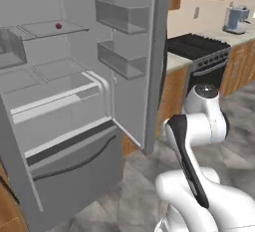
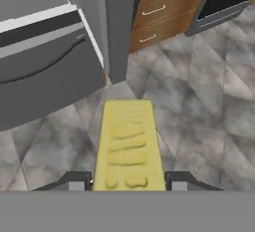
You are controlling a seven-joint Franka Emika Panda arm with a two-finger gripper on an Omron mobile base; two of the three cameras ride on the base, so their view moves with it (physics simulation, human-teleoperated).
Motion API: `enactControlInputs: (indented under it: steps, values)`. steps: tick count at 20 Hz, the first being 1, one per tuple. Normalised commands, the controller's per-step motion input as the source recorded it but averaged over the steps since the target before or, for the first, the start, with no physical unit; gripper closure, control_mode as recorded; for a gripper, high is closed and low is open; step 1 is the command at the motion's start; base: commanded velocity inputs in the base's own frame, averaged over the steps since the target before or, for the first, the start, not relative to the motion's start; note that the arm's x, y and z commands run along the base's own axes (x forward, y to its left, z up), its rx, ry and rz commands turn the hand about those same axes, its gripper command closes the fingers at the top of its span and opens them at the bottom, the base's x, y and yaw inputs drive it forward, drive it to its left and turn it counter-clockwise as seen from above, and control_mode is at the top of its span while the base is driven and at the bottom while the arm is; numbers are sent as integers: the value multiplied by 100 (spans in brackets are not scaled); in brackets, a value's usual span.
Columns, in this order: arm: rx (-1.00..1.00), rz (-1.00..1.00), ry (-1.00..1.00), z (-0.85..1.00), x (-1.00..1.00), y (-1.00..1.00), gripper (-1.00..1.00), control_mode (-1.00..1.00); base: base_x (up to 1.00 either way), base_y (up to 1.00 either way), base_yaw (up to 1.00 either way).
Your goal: Retrieve the butter from the fridge and place it on a plate on the dining table. Then retrieve the butter knife by the fridge and place it near the plate.
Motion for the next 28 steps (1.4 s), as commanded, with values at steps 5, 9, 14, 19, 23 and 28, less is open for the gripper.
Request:
enactControlInputs:
  steps: [5,9,14,19,23,28]
  values:
    - [0,0,0,0,0,0,100,100,-54,-7,-66]
    - [0,0,0,0,0,0,100,100,-45,0,-66]
    - [0,0,0,0,0,0,100,100,-31,0,-63]
    - [0,0,0,0,0,0,100,100,-1,-6,-52]
    - [0,0,0,0,0,0,100,100,4,-18,-50]
    - [0,0,0,0,0,0,100,100,4,-39,-41]
